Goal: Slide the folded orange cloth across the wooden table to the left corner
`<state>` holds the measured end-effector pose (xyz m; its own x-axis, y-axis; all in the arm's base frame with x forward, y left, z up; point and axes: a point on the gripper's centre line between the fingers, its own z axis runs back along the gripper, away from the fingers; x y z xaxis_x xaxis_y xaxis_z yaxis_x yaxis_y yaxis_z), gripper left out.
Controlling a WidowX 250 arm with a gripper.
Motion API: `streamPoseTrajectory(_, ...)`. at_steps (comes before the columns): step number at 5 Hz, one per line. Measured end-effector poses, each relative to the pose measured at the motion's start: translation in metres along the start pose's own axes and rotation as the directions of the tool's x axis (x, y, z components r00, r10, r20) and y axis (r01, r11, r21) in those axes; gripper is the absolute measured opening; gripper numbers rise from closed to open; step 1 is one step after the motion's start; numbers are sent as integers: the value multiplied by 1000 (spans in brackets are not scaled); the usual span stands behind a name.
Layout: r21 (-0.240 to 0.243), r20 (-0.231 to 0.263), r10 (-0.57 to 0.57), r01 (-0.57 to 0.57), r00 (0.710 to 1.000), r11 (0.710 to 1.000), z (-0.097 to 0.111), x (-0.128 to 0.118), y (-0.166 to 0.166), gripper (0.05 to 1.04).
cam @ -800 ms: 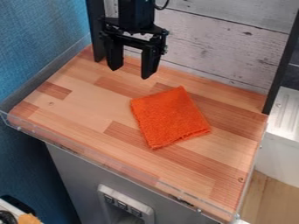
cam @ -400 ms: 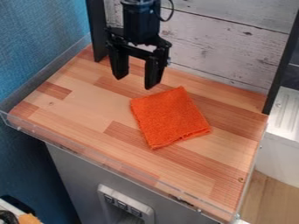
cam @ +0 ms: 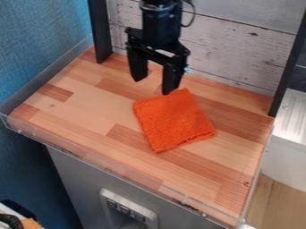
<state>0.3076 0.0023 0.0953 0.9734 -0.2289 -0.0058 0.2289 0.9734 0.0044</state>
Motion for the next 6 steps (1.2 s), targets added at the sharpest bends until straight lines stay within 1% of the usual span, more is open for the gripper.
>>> streamPoseTrajectory(2, 27, 53, -109, 108, 993, 994, 6, 16, -18, 999)
streamPoseTrajectory(3, 22, 58, -146, 145, 988, 989, 4, 21, -23, 952)
streamPoseTrajectory(4, 10, 52, -178, 178, 983, 984, -7, 28, -31, 671)
streamPoseTrajectory(5, -1, 48, -199, 199, 979, 980, -18, 31, -35, 370)
streamPoseTrajectory(6, -22, 25, -209, 210, 978, 978, -37, 33, -36, 155)
